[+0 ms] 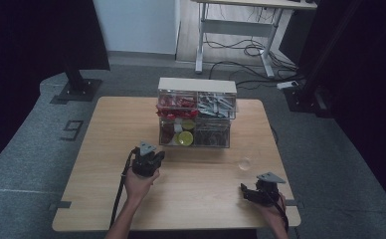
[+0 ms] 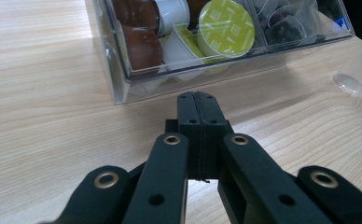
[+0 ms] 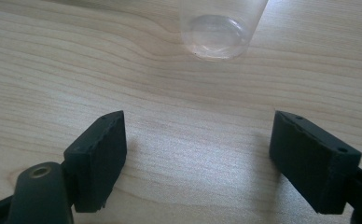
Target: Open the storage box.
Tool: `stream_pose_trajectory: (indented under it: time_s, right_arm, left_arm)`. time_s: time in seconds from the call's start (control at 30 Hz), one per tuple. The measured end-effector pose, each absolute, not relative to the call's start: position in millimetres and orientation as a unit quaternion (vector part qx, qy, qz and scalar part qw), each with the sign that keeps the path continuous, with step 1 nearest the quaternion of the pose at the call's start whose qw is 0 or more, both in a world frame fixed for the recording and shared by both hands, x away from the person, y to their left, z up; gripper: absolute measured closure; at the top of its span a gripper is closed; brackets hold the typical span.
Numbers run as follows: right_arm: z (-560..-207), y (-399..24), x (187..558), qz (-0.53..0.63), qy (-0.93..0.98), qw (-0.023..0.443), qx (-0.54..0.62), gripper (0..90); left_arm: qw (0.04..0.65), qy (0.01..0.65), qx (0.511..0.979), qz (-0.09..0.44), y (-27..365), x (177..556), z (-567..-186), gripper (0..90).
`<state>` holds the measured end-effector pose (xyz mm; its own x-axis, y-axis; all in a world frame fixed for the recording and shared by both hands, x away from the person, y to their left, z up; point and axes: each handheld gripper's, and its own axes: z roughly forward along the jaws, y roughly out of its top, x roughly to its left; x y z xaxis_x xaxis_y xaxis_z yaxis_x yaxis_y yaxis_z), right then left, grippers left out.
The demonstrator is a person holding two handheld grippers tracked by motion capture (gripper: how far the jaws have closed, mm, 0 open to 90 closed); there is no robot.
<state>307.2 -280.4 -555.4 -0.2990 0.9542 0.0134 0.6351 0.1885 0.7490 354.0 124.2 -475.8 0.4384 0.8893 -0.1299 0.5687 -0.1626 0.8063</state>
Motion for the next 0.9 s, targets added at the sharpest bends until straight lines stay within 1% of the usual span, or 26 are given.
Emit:
stream_pose_trajectory:
  time_s: [0.03,0.07,0.1,0.33,0.53,0.9]
  right_arm:
    - [-555,-280,307,0.335,0.733,0.238,0.542,19.0]
    - [-555,-280,307,0.335,0.733,0.238,0.542,19.0]
    - [-555,-280,307,0.335,0.733,0.238,0.542,19.0]
    - [-555,-280,307,0.335,0.733,0.238,0.543,19.1]
    - [-555,-280,307,0.335,0.733,0.238,0.542,19.1]
    - [-555,-280,307,0.334,0.732,0.239,0.544,19.2]
  left_arm:
    - [0.419,0.494,0.738,0.190,123,355,-476,90.0]
    - [0.431,0.495,0.735,0.169,122,358,-476,90.0]
    - [0.435,0.494,0.735,0.162,121,359,-476,90.0]
    - [0.432,0.494,0.735,0.168,116,368,-476,90.0]
    - [0.413,0.495,0.745,0.170,110,376,-484,90.0]
    - [0.409,0.503,0.746,0.154,107,390,-491,90.0]
